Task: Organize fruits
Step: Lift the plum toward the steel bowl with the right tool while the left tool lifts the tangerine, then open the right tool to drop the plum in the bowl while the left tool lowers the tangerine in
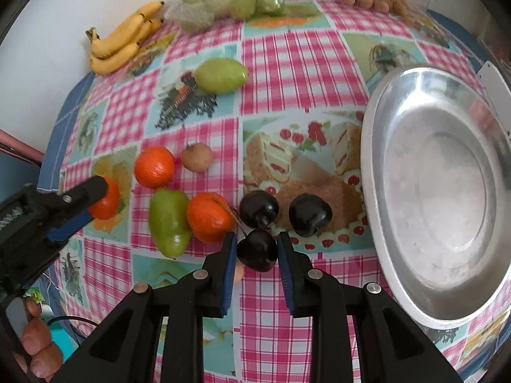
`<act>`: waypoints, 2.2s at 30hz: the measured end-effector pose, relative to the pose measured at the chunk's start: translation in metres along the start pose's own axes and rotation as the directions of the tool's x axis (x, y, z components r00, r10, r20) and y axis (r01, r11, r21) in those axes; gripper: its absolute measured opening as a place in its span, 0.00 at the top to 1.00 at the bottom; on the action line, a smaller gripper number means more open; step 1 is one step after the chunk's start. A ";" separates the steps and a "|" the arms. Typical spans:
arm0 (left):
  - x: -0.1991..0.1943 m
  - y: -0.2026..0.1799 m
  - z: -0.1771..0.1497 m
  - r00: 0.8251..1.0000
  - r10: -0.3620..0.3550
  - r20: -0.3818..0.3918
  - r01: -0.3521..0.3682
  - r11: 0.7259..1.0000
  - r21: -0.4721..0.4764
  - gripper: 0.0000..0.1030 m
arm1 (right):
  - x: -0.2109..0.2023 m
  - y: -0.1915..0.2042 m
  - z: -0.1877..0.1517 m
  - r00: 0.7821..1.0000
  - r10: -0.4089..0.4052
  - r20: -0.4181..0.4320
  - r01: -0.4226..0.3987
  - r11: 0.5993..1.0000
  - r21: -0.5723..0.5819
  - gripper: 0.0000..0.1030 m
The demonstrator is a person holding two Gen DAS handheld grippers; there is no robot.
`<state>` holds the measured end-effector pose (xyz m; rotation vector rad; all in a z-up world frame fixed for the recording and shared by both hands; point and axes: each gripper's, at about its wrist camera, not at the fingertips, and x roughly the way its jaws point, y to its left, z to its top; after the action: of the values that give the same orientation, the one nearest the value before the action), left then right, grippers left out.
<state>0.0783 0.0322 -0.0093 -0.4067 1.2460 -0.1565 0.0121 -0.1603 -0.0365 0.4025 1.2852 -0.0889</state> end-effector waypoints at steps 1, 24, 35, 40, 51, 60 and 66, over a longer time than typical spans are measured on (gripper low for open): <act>-0.001 0.000 0.000 1.000 -0.002 0.003 0.002 1.000 -0.001 0.63 | -0.005 0.001 0.000 1.000 0.006 0.014 -0.006 1.000 -0.001 0.74; 0.003 -0.049 -0.001 0.998 0.052 0.037 -0.057 0.987 0.150 0.63 | -0.056 -0.039 0.028 0.990 -0.021 0.140 0.006 0.994 0.107 0.74; 0.020 -0.145 -0.037 1.000 -0.010 -0.019 0.017 0.927 0.374 0.63 | -0.079 -0.132 0.022 0.976 -0.142 0.166 0.081 0.941 0.329 0.74; 0.029 -0.185 -0.059 0.998 -0.034 -0.050 0.053 0.882 0.467 0.63 | -0.090 -0.164 0.015 0.963 -0.213 0.164 0.135 0.909 0.394 0.74; 0.060 -0.221 -0.100 0.995 -0.007 -0.101 0.065 0.809 0.585 0.63 | -0.085 -0.193 0.011 0.960 -0.244 0.140 0.157 0.878 0.452 0.74; 0.082 -0.220 -0.115 0.991 0.034 -0.127 0.051 0.791 0.610 0.63 | -0.059 -0.201 0.008 0.971 -0.232 0.065 0.179 0.874 0.452 0.74; 0.088 -0.221 -0.119 0.990 0.056 -0.129 0.037 0.783 0.621 0.62 | -0.050 -0.203 0.008 0.975 -0.219 0.043 0.176 0.874 0.452 0.74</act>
<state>0.0174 -0.2252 -0.0341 0.1958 1.2547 -0.5830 -0.0532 -0.3587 -0.0369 0.6508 1.2050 -0.5810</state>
